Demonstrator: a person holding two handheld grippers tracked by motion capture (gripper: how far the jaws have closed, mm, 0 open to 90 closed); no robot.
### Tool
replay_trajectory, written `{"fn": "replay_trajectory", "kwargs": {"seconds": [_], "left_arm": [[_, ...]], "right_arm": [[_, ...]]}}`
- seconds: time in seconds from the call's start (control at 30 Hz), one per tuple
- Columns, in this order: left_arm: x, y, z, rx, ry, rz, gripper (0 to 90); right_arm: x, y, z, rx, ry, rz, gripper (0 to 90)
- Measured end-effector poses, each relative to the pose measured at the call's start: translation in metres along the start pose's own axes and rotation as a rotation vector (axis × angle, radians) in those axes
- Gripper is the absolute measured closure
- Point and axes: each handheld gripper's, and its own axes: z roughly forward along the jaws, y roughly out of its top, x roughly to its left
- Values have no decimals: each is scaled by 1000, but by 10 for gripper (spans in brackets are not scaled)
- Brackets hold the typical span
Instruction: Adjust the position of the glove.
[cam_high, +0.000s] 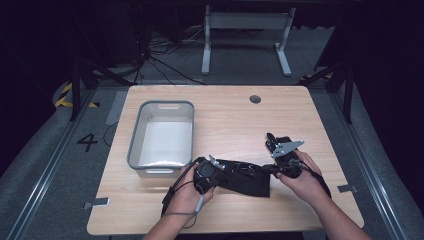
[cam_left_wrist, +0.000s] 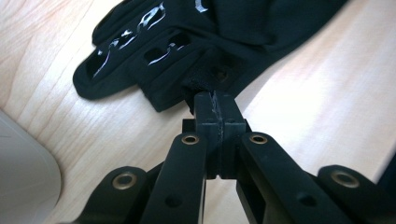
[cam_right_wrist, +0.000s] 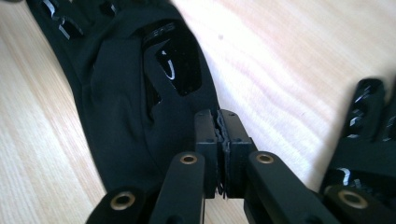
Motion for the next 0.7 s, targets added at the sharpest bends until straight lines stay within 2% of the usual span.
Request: {"fn": "replay_trajectory", "kwargs": {"seconds": [0.13,0.23,0.33,0.4,0.43,0.53,0.6,0.7], "left_arm": [[-8,2,-5,13,-11,18,900],[-21,4,-10,24,-33,45,900],[-30,6,-11,39,-60,80,900],[-32,7,-10,43,-65,86,900],[-36,8,-8,58,-84,97,900],[-39,10,-6,68,-96,108,900],[-44,12,-1,80,-133,120,900],[-48,13,4,103,-158,135,900]], "right_arm": [[2,2,-9,-31,-12,-17,878],[2,2,-21,-46,-15,-17,878],[1,1,-26,-21,-6,-8,878],[0,-2,-29,0,5,3,878],[0,-4,-30,16,7,3,878],[-3,-7,-31,31,14,13,877],[-9,-12,-31,49,18,35,877],[-11,-15,-28,82,37,47,876]]}}
